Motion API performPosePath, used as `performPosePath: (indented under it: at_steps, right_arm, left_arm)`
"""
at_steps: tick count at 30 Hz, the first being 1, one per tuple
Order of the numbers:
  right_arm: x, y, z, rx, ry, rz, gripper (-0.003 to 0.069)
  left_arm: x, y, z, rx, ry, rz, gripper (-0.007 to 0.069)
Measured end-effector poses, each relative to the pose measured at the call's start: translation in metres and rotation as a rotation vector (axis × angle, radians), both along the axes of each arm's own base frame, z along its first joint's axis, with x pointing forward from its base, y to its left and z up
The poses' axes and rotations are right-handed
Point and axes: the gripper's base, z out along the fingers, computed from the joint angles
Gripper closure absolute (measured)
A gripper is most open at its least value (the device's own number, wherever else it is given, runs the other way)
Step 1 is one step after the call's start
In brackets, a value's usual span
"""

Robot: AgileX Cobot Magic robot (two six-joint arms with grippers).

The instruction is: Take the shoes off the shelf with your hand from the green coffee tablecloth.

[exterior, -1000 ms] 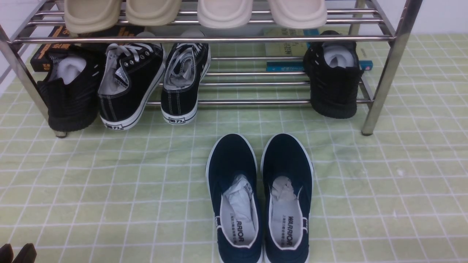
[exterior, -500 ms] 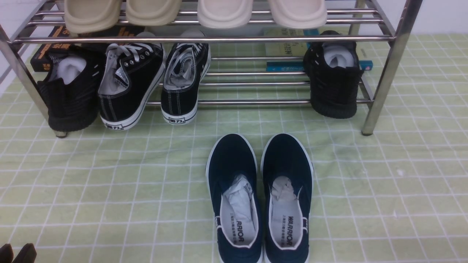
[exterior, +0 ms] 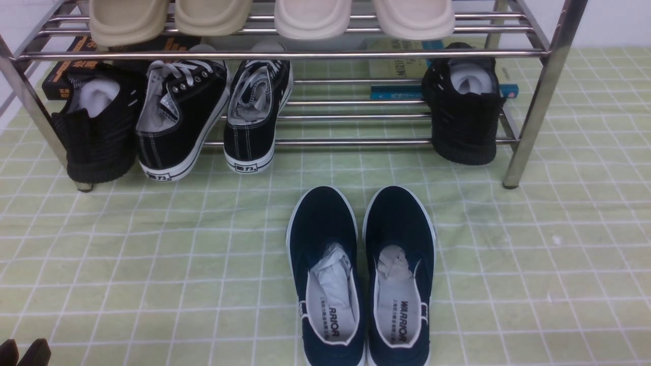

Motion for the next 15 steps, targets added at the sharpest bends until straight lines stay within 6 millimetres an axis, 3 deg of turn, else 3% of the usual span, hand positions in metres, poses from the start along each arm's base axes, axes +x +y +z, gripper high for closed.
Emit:
performPosePath:
  at_steps: [15]
  right_arm:
    - [0.0000,0.0000,0.0000,0.000,0.000,0.000,0.0526]
  left_arm:
    - [0.0000,0.0000,0.0000,0.000,0.000,0.000,0.0383]
